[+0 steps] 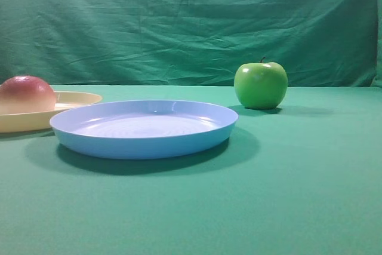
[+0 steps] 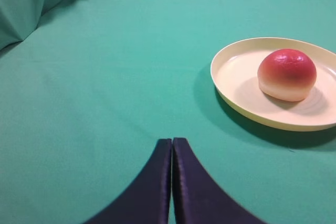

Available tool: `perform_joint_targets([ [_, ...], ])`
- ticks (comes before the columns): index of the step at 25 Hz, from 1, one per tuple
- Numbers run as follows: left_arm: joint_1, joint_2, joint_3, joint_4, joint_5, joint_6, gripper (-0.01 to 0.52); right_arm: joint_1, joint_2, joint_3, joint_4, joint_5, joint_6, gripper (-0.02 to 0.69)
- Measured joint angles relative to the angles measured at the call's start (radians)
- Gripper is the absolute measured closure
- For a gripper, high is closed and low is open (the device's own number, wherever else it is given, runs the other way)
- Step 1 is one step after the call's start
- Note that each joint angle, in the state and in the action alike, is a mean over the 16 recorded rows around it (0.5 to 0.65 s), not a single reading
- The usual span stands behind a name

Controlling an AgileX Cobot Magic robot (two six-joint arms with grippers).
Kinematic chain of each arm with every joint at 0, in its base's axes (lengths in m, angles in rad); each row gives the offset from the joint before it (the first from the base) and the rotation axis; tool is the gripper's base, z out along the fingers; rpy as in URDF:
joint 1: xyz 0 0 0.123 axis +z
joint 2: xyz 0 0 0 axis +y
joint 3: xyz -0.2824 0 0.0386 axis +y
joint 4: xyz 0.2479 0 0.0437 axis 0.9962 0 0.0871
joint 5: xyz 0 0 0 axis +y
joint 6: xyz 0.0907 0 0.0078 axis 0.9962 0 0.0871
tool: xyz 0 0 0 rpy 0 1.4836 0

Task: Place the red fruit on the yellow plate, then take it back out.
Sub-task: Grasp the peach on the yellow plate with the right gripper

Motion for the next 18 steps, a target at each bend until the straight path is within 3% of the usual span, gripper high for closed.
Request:
perform_joint_targets([
  [11,0.000,0.000,0.000,0.000,0.000,0.000,0.514,0.242,0.280,-0.239,0.039,-0.043,0.007,0.665],
  [18,0.000,0.000,0.000,0.000,0.000,0.000,0.514,0.381,0.384,-0.314,0.214,-0.097,-0.133,0.665],
])
